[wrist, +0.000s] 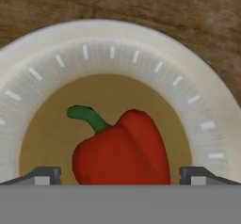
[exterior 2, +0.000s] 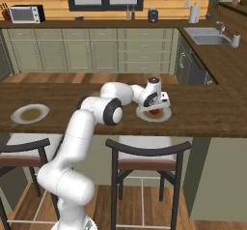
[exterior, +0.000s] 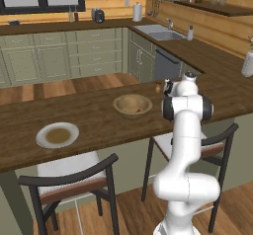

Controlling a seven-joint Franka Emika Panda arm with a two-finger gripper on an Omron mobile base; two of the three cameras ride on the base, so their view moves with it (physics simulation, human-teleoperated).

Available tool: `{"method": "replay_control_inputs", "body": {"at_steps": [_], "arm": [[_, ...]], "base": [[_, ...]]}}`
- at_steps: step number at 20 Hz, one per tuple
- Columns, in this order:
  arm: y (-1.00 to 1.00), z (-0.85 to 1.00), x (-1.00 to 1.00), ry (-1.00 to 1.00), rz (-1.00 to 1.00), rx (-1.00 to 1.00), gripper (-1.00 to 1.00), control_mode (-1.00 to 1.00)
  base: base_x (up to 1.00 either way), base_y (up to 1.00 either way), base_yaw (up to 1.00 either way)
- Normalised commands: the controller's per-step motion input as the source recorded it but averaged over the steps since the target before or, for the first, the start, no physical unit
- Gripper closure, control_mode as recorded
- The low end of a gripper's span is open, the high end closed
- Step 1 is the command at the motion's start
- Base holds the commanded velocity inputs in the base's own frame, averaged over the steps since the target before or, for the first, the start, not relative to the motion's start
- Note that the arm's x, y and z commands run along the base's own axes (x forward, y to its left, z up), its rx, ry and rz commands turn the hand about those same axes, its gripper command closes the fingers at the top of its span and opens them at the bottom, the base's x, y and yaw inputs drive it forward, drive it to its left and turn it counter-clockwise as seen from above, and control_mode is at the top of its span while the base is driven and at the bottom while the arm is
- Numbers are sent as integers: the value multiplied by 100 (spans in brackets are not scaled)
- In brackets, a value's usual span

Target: Pick the chicken drumstick and bell pepper from their plates and place them in the bowl. Then put the bowl in the fridge.

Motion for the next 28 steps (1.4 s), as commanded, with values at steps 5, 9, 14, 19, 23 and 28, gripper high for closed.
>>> {"method": "replay_control_inputs", "body": {"at_steps": [5, 9, 14, 19, 23, 28], "arm": [[11, -46, 0, 1, 0, -2, 100, -100], [0, -18, -8, 0, 0, 0, 100, -100], [4, 40, -89, -10, 0, 9, 100, -100], [16, 100, -100, -16, 0, 0, 100, -100], [86, 100, -89, -12, 1, 0, 100, -100], [100, 91, -25, 14, 8, 0, 100, -100]], "base": [[0, 0, 0], [0, 0, 0], [0, 0, 0], [0, 0, 0], [0, 0, 0], [0, 0, 0]]}}
